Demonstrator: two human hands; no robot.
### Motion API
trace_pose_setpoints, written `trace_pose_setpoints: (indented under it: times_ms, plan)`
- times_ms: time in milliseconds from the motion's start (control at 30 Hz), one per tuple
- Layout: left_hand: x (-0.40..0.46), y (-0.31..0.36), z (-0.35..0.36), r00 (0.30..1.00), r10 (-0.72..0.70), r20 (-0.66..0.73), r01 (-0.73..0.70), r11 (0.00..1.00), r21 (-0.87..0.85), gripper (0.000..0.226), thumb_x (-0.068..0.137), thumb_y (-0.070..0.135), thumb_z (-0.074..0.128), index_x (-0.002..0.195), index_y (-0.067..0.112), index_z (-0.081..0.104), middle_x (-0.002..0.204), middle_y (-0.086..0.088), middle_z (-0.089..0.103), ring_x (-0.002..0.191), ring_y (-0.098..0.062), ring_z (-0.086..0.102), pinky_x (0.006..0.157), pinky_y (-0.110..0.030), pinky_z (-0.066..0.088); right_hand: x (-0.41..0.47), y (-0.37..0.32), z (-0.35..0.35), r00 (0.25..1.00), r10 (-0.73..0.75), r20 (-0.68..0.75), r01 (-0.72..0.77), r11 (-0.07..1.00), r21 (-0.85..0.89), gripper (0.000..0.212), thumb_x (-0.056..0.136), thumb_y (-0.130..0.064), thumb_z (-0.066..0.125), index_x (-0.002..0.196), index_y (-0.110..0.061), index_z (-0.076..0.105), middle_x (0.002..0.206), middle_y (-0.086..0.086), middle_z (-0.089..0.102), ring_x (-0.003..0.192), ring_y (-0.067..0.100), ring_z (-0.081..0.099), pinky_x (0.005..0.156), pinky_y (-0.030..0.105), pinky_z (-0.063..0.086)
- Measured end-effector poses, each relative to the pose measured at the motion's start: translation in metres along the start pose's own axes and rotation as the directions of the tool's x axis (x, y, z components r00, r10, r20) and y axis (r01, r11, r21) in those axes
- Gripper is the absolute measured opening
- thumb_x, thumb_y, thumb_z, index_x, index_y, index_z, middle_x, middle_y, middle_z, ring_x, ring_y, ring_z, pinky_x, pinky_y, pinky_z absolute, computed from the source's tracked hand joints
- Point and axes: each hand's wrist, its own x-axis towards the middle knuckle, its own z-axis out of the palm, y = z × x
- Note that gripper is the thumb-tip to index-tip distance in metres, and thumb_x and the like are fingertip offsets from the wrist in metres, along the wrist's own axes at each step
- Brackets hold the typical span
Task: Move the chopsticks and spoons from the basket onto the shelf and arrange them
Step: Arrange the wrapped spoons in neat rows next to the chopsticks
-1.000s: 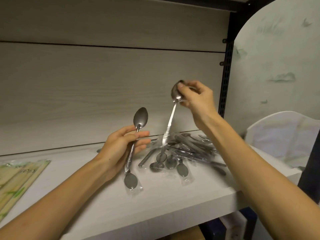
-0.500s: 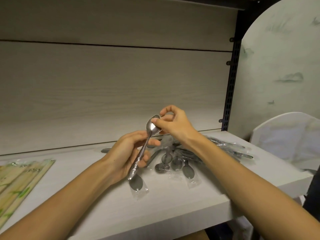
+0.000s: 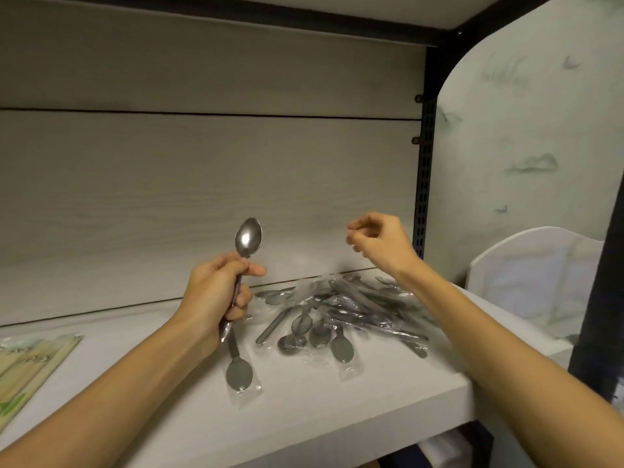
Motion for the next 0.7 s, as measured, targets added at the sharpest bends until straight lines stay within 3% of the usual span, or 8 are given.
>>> trace_pose_setpoints:
  times_ms: [133,233,367,467,600,700]
  plan:
    - [0.013,0.006,0.020,0.999,-0.046,-0.021,0.045,0.998,-0.032,0.015,0.096,0.005,0.044,0.107,0.004,0.053,0.092,-0.009,0.070,0.038,-0.011,0.047,0.030,-0.015,0.025,0.022,0.009,-0.005,0.991,-0.024,0.134,0.054,0.973,-0.225,0.007,0.086,-0.014,0.065,0.088,-0.021,0.066,0.084,0.000,0.069,0.078,0.012,0.062,0.071,0.023,0.045]
    - [0.014,0.000,0.038,0.992,-0.127,0.023,0.129,0.988,-0.081,0.017,0.098,0.005,0.042,0.112,0.004,0.052,0.093,-0.010,0.073,0.055,-0.018,0.068,0.032,-0.017,0.035,0.038,0.022,-0.006,0.978,-0.033,0.205,0.118,0.900,-0.420,0.013,0.089,-0.014,0.063,0.101,-0.013,0.069,0.096,0.002,0.069,0.090,0.015,0.061,0.079,0.022,0.043]
    - [0.012,-0.018,0.043,0.968,-0.207,0.144,0.207,0.978,0.011,0.012,0.095,0.004,0.048,0.100,0.004,0.059,0.089,-0.011,0.075,0.072,-0.025,0.072,0.039,-0.024,0.048,0.044,0.052,-0.016,0.907,0.211,0.364,0.028,0.834,-0.551,0.028,0.087,-0.024,0.069,0.113,-0.015,0.065,0.111,0.005,0.066,0.102,0.022,0.062,0.085,0.027,0.046]
    - [0.014,-0.027,0.039,0.968,-0.227,0.109,0.217,0.972,0.094,0.011,0.095,0.005,0.049,0.098,0.005,0.059,0.091,-0.013,0.075,0.071,-0.028,0.071,0.038,-0.025,0.047,0.043,0.068,-0.020,0.855,0.357,0.375,-0.011,0.736,-0.676,0.046,0.082,-0.039,0.074,0.120,-0.017,0.062,0.123,0.009,0.060,0.111,0.027,0.058,0.095,0.036,0.047]
    - [0.016,-0.027,0.038,0.987,-0.157,0.026,0.151,0.977,0.149,0.014,0.096,0.005,0.044,0.102,0.003,0.057,0.094,-0.009,0.073,0.069,-0.034,0.072,0.032,-0.023,0.039,0.046,0.075,-0.019,0.861,0.327,0.389,-0.005,0.771,-0.637,0.029,0.080,-0.036,0.077,0.102,-0.019,0.068,0.115,0.009,0.063,0.101,0.024,0.060,0.084,0.030,0.047]
    - [0.016,-0.027,0.038,0.993,-0.111,0.027,0.105,0.982,0.158,0.013,0.096,0.006,0.045,0.104,0.008,0.055,0.091,-0.007,0.074,0.066,-0.031,0.072,0.030,-0.020,0.034,0.049,0.070,-0.019,0.888,0.249,0.386,0.015,0.824,-0.566,0.035,0.078,-0.031,0.079,0.107,-0.015,0.069,0.106,0.005,0.065,0.096,0.020,0.060,0.082,0.024,0.044]
